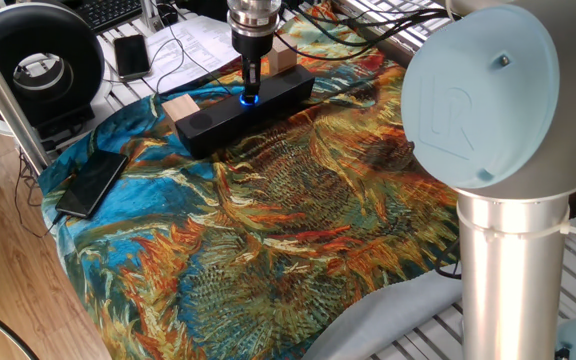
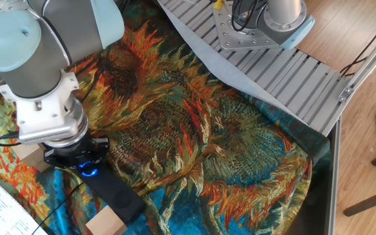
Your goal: Turn the knob to increase the volume of the speaker
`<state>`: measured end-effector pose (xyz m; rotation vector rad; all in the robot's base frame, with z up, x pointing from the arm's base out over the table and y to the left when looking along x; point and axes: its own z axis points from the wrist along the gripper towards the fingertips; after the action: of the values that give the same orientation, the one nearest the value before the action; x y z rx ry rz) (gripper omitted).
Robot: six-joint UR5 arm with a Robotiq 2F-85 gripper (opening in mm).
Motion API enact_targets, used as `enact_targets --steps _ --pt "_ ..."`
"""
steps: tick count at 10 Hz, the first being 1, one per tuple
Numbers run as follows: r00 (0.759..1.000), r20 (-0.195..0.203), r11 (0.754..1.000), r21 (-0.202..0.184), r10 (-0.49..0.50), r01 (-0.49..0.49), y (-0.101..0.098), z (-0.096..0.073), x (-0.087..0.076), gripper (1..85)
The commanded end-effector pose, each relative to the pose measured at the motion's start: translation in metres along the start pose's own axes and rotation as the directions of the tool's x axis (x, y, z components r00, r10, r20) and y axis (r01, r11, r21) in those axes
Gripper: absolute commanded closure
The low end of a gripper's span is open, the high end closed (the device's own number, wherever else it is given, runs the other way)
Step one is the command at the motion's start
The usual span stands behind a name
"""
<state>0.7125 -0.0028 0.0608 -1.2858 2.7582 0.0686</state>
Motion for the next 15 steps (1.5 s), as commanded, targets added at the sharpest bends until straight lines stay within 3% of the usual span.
enact_targets --steps 1,8,15 --pt "0.993 0.029 0.993 0.002 0.117 -0.117 -0.0033 -0.0012 -0.0059 59.0" --pt "0.962 0.046 0.964 -0.011 0.268 -0.267 -0.0028 0.0003 -0.0097 59.7" --pt "0.898 0.043 0.899 -0.006 0.437 -0.437 -0.0055 0.0019 -0.0084 62.7"
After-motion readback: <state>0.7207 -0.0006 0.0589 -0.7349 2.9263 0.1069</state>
